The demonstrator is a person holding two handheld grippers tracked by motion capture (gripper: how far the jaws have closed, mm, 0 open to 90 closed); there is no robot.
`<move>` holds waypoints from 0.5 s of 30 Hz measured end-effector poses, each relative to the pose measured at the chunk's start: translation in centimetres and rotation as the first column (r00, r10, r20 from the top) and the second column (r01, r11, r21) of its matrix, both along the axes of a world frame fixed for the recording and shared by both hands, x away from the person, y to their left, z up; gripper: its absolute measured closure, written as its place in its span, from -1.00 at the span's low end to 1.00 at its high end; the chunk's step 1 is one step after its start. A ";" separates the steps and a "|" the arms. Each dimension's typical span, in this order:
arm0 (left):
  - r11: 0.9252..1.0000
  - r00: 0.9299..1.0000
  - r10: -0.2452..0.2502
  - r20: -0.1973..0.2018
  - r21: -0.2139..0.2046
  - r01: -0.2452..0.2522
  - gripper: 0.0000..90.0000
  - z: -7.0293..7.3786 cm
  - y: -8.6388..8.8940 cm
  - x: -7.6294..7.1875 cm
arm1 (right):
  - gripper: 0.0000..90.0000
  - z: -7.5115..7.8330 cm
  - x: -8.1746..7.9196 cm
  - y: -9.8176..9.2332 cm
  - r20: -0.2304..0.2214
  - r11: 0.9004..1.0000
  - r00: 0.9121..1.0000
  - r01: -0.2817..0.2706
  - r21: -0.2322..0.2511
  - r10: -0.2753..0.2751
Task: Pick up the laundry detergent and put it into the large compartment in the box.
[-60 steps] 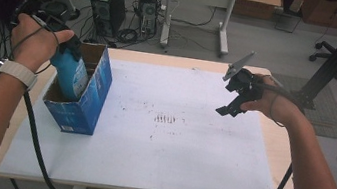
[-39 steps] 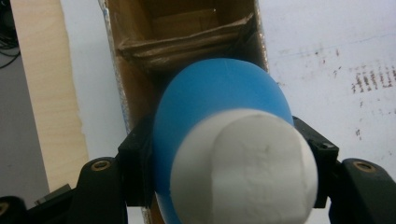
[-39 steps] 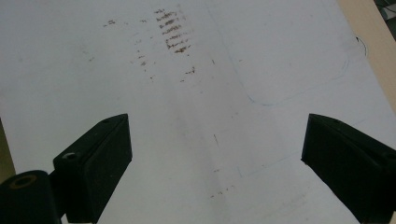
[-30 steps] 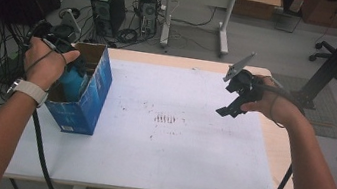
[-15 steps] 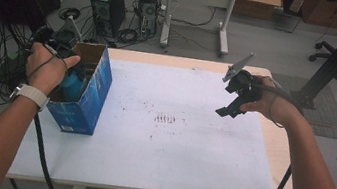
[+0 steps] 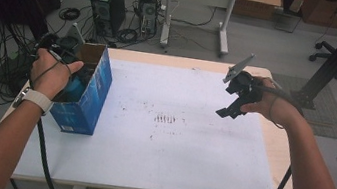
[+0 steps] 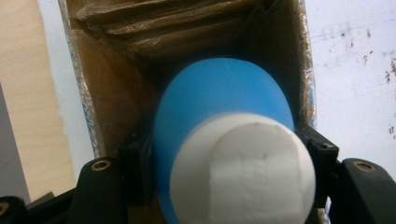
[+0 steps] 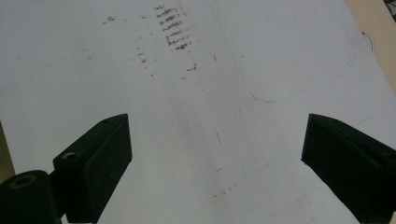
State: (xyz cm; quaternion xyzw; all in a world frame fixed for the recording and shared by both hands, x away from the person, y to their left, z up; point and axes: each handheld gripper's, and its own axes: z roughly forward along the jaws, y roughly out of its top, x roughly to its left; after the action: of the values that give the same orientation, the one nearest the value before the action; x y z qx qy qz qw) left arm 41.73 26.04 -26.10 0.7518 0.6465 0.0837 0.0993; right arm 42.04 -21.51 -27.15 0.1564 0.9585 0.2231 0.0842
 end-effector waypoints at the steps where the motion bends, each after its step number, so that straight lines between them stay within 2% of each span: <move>1: 1.000 1.000 -0.003 -0.003 0.002 0.003 -0.17 -0.1 0.0 0.0 | -0.81 0.0 0.0 0.0 0.000 1.000 1.000 0.001 -0.001 -0.001; 15: 1.000 1.000 -0.004 -0.016 0.008 0.004 -0.17 -1.5 0.1 0.0 | -0.81 -0.2 0.1 0.0 -0.003 1.000 1.000 0.000 -0.001 0.000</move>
State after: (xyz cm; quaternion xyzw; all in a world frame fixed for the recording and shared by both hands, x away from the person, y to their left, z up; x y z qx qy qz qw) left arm 41.76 26.17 -27.55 0.7540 0.6456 0.0801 0.0911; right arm 42.10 -21.47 -27.35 0.1564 0.9588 0.2223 0.0829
